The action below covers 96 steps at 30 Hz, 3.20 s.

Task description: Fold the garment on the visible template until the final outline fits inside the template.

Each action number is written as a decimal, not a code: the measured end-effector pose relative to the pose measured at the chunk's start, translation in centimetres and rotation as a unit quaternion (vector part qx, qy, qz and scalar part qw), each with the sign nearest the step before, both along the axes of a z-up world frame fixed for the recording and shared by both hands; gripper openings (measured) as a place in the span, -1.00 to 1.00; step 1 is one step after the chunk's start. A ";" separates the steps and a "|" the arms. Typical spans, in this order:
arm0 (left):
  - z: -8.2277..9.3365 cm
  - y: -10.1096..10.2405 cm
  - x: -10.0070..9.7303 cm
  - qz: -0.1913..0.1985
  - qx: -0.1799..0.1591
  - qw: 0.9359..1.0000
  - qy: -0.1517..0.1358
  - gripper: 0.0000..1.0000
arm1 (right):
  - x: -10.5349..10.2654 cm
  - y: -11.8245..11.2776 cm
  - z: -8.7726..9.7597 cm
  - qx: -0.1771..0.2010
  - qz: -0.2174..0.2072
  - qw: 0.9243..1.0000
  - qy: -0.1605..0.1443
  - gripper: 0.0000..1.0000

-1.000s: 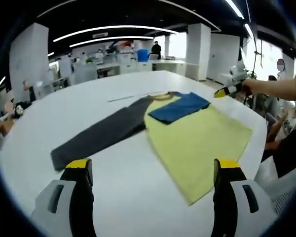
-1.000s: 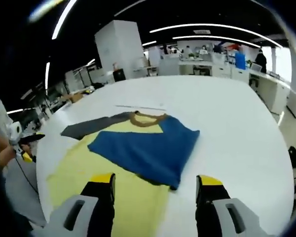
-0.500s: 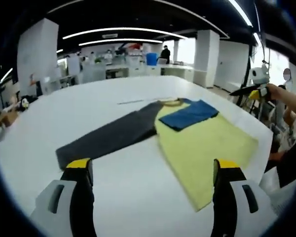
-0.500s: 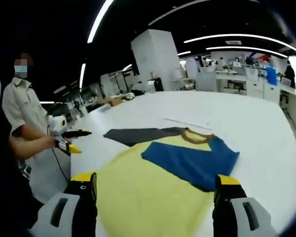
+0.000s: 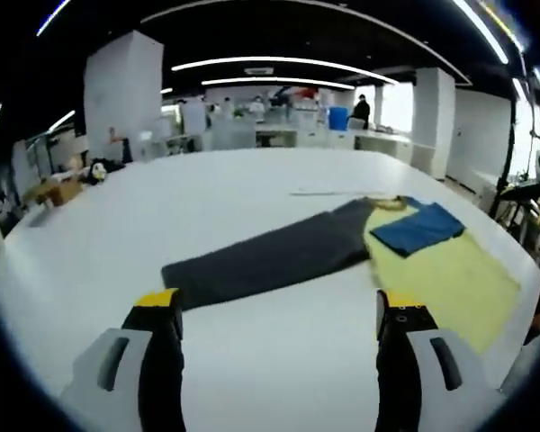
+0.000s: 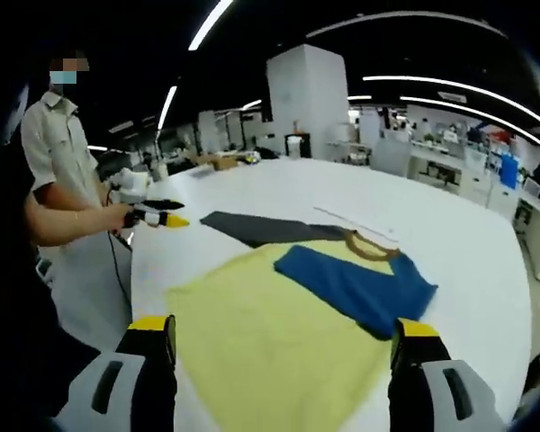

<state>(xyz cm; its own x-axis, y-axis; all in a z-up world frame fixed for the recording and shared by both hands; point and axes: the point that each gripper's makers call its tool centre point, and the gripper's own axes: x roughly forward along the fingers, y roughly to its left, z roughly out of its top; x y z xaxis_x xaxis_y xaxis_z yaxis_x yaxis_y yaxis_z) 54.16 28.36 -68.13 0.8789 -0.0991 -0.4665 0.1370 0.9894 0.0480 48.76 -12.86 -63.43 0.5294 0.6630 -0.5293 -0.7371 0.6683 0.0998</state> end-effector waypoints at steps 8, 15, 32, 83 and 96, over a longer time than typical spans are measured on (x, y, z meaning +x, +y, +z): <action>-0.4 4.4 1.8 0.089 0.005 0.996 -0.016 0.25 | -0.9 0.3 0.3 0.010 -0.004 1.000 0.009 0.95; -2.1 6.6 3.1 0.125 -0.011 0.992 -0.019 -0.03 | -0.8 0.0 0.3 0.007 -0.017 1.000 0.008 0.93; -6.4 10.3 4.6 0.203 -0.038 0.978 0.002 -0.51 | -0.3 0.0 -1.1 -0.006 -0.041 0.999 0.015 0.89; -5.8 9.6 5.0 0.264 -0.074 0.961 0.014 -1.00 | -0.2 -1.1 -3.2 -0.020 -0.073 0.997 0.020 0.97; -3.8 7.2 6.6 0.225 -0.085 0.971 -0.006 -1.00 | -0.1 -0.8 -3.0 -0.008 -0.065 0.998 0.014 0.97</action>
